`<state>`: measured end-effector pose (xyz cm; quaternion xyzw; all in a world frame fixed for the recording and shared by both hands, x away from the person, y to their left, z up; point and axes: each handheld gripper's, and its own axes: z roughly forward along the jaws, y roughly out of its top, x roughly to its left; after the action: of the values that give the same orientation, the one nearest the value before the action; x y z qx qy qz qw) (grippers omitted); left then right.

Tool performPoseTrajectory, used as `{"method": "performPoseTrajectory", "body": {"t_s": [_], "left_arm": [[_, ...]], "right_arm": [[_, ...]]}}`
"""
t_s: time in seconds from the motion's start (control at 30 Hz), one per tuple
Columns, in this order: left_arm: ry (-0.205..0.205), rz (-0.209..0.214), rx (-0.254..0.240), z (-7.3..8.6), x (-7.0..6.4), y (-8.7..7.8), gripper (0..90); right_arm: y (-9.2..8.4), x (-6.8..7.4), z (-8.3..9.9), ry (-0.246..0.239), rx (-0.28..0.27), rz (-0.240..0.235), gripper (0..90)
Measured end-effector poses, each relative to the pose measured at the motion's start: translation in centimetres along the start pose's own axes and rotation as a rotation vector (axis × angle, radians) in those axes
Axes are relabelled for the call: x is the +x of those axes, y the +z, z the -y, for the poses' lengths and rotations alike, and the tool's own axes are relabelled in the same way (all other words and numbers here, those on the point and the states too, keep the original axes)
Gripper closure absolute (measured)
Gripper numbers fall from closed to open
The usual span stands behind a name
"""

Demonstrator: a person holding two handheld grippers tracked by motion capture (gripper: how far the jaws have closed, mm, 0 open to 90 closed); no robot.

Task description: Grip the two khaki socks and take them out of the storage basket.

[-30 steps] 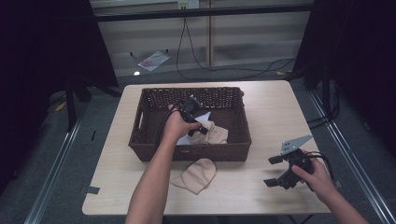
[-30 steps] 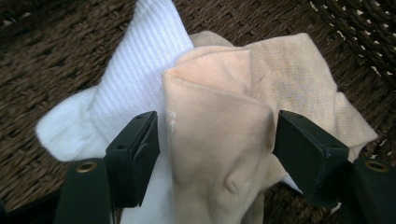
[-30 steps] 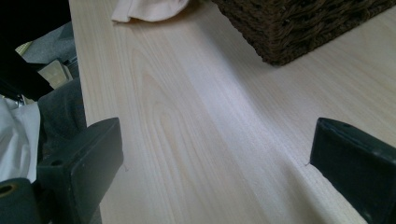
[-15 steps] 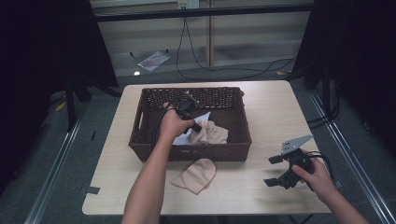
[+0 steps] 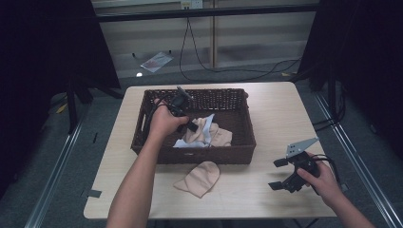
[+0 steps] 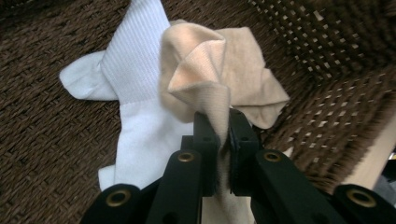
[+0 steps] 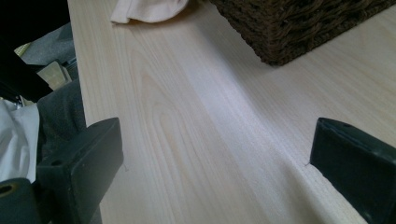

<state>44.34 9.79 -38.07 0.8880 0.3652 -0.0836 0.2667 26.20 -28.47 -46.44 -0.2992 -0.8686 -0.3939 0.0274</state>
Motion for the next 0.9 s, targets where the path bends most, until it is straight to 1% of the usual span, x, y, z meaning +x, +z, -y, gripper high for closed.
{"method": "performPoseTrajectory", "body": {"t_s": [0.1,0.17,0.23,0.27,0.3,0.37,0.4,0.47,0.57,0.77,0.8,0.83,0.87,0.9], "left_arm": [[-0.001,0.015,-0.005,0.0,-0.2,-0.7,84.7],[0.005,0.003,0.006,0.0,-0.4,-1.2,84.7],[0.006,0.006,0.005,0.0,-0.7,-1.7,84.7],[0.011,0.003,0.016,-0.1,-0.8,-2.0,84.7],[0.017,-0.001,0.014,-0.1,-0.9,-2.3,84.7],[0.016,0.004,0.011,-0.1,-1.2,-2.8,84.7],[0.022,0.001,0.011,-0.2,-1.3,-3.1,84.7],[0.027,0.002,0.023,-0.2,-1.6,-3.8,84.7],[0.028,0.015,0.023,-0.2,-1.9,-4.5,84.7],[0.055,0.017,0.049,-0.2,-2.7,-6.2,84.7],[0.066,0.016,0.054,-0.2,-2.8,-6.4,84.7],[0.064,0.015,0.051,-0.2,-3.0,-6.5,84.7],[0.074,0.021,0.063,-0.2,-3.1,-6.7,84.7],[0.075,0.022,0.069,-0.2,-3.3,-6.8,84.7]], "right_arm": [[0.0,0.0,0.0,0.001,0.001,0.001,1.9],[-0.1,0.0,0.0,0.001,-0.002,-0.001,1.9],[-0.1,0.0,0.0,0.000,-0.006,-0.003,1.9],[0.0,0.0,0.0,0.001,-0.005,-0.004,1.9],[0.0,0.1,0.0,0.001,-0.005,-0.005,1.9],[0.0,0.1,-0.1,0.001,-0.004,-0.004,1.9],[0.0,0.1,-0.1,0.001,-0.002,-0.003,1.9],[0.0,0.1,-0.1,0.000,-0.003,-0.002,1.9],[0.0,0.1,-0.2,-0.003,-0.004,-0.002,1.9],[0.1,0.0,-0.3,-0.004,0.000,-0.005,1.9],[0.2,0.0,-0.3,-0.004,0.000,-0.005,1.9],[0.2,0.0,-0.3,-0.004,0.000,-0.006,1.9],[0.2,0.0,-0.3,-0.003,-0.001,-0.008,1.9],[0.2,0.0,-0.3,-0.006,-0.002,-0.008,1.9]]}}
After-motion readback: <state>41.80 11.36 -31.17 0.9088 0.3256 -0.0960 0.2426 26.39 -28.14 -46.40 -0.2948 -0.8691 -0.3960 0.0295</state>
